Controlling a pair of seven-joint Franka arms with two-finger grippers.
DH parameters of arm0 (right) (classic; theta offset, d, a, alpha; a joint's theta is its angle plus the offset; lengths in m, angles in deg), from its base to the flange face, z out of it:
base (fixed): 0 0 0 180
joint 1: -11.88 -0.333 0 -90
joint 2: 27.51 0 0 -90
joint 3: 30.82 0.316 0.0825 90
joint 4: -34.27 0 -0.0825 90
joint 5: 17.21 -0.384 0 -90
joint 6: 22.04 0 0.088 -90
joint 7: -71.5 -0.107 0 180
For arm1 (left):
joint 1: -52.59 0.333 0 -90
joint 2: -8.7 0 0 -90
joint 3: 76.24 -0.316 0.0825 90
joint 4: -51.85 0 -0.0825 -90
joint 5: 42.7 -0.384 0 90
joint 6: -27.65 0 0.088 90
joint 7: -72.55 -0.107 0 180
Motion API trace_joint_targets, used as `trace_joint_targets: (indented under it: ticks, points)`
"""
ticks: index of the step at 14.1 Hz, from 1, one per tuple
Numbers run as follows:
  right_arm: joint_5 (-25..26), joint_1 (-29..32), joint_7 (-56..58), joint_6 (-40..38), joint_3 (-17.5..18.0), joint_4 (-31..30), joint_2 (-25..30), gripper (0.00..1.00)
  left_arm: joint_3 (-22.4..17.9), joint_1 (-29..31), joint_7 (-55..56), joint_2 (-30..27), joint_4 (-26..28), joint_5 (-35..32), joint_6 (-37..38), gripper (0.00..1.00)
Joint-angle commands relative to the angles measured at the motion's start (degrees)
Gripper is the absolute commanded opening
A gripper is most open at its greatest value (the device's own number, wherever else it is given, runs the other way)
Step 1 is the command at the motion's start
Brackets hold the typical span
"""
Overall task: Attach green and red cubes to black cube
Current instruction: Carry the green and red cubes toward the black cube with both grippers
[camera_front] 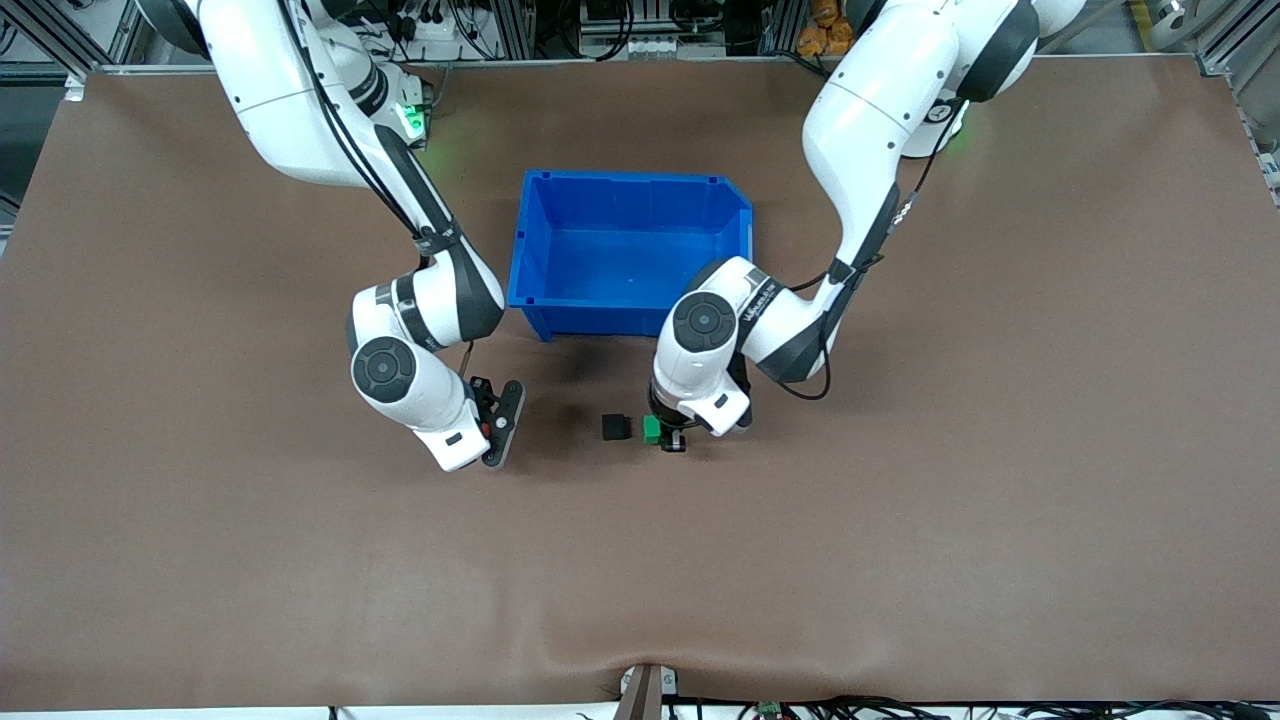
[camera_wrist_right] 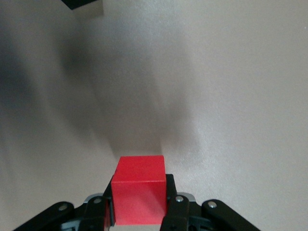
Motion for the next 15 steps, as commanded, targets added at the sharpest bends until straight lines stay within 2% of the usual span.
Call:
trace_joint_targets:
  ticks: [1,7,10,15]
  points:
    - [-0.9,-1.4,-1.8,-0.4,-0.6,2.3,-1.5,0.0,-0.9,-1.2,0.6,2.5,-3.0,1.0,1.3,0.0]
    - [-0.8,-2.5,-4.4,-0.4,-0.6,2.6,-1.8,0.0,-0.5,-2.0,0.5,3.0,-3.8,1.2,2.7,0.0]
    - [-0.9,-2.9,-4.6,-0.4,-0.6,4.1,-3.0,0.0,-0.3,-2.5,0.5,5.2,-7.1,1.3,4.0,0.0]
    - [-0.8,-5.0,-8.9,-0.4,-0.6,7.3,-5.3,0.0,-0.2,-2.5,0.5,6.5,-8.9,1.5,3.9,0.0]
